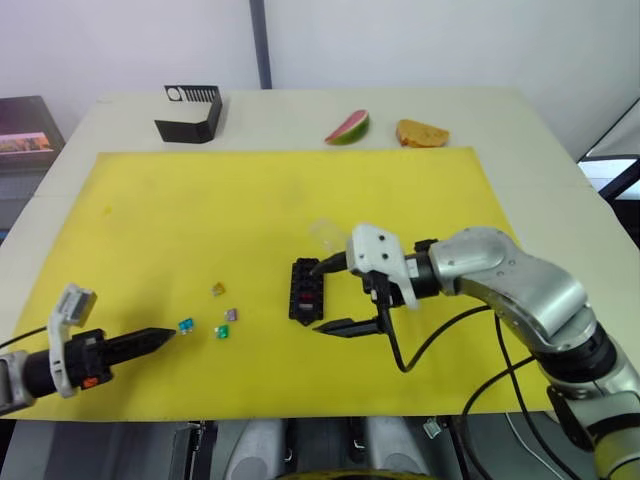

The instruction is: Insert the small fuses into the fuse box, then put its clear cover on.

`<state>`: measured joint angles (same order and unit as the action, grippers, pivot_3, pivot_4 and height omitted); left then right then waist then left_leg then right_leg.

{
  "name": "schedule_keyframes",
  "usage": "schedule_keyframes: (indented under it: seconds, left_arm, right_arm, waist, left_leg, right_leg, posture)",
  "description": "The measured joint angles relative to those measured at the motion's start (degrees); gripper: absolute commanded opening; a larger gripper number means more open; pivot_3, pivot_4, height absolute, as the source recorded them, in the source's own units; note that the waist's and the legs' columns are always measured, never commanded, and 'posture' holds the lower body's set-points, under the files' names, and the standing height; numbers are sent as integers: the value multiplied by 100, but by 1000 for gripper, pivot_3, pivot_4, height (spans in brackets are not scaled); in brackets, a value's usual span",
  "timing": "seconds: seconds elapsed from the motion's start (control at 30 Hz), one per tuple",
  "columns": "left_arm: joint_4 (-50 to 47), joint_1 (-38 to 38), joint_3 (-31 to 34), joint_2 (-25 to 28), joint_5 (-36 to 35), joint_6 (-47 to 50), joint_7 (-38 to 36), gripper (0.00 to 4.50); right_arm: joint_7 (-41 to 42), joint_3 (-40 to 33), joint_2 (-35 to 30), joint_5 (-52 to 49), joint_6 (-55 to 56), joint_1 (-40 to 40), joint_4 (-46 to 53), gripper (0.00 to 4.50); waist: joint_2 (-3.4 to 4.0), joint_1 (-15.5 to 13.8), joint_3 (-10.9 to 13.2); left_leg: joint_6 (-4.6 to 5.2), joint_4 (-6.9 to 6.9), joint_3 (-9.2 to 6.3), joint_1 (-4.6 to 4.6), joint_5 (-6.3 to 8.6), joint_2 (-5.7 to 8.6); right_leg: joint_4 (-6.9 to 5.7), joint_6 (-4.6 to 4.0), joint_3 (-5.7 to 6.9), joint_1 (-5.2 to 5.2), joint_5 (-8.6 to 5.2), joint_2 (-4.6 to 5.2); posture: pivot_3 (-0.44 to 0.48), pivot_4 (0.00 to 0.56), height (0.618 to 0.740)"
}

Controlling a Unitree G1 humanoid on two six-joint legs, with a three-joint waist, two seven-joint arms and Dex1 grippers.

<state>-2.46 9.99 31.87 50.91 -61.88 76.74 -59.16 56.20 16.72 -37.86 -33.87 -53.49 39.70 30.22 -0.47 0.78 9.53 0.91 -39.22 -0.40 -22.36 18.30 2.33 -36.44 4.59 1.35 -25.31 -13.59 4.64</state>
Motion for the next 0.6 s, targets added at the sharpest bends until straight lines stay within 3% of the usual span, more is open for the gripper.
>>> schedule_keyframes:
  seconds: [0.1,0.6]
  left_arm:
    - [30,7,98,-177,-10,47,280,2280]
    - [608,-355,22,-580,50,-121,475,2280]
  right_arm:
    - [-20,-275,68,-310,-266,315,-33,4500]
    - [191,54,94,-205,-60,555,-341,4500]
  waist:
    - [-2,-11,-1]
    - [4,-30,-6]
  left_leg:
    - [-2,3,-3,0,0,0]
    - [-5,4,-3,1,-2,2]
  right_leg:
    - [2,-1,1,1,0,0]
    - [3,-4,1,3,1,6]
  posture:
    - [0,150,740]
    - [0,150,740]
